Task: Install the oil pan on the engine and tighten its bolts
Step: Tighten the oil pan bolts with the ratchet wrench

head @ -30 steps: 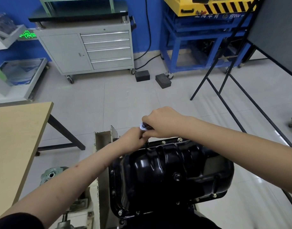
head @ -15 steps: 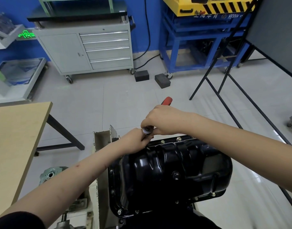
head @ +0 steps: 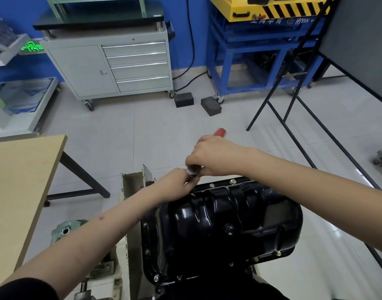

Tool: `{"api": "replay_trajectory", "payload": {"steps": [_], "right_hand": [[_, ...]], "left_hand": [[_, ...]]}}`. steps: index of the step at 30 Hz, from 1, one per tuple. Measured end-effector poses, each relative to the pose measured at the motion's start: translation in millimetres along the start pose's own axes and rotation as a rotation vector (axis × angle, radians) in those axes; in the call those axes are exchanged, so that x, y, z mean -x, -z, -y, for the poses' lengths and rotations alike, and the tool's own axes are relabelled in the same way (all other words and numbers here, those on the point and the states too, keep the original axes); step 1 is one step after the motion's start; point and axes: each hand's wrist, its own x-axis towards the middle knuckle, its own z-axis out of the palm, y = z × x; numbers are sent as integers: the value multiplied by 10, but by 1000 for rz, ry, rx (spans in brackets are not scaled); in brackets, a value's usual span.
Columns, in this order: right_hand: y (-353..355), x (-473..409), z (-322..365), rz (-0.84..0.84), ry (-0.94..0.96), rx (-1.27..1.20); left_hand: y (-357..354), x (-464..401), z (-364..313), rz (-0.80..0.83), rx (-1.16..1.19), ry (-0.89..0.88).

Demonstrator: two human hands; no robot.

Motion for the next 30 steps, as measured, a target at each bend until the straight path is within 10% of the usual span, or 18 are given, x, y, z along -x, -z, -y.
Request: {"api": "replay_trajectory", "payload": {"steps": [30], "right_hand": [[19,-28,19,7,-79,-42]], "left_hand": [[76,55,-2,13,2,33]]}}
